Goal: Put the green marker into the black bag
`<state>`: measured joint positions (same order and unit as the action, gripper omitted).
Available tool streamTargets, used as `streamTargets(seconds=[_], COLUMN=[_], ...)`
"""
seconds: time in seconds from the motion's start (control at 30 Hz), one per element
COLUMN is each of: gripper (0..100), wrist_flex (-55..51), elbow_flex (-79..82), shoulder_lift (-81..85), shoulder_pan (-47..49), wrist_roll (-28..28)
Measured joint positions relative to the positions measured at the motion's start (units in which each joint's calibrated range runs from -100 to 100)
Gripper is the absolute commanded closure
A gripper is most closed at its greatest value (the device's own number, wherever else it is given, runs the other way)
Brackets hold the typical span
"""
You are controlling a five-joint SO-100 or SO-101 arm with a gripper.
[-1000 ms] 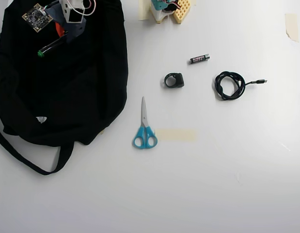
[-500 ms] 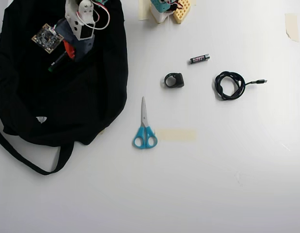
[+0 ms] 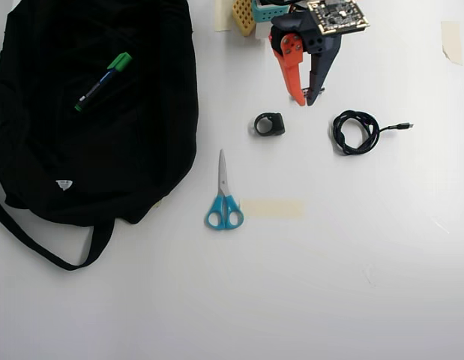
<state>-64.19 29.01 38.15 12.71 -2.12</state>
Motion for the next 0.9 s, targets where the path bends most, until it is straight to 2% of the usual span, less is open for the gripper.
streamTargets(seconds=[0.5,0.7,0.9], gripper=[98,98,98], wrist_flex=[5.5,15.29,29.88], elbow_flex=[34.83,50.86,67.85], shoulder_lift=[19.43,25.16,35.2], shoulder_pan=[1.4,0.51,0.07], wrist_roll=[-0.24,-0.54,-2.05])
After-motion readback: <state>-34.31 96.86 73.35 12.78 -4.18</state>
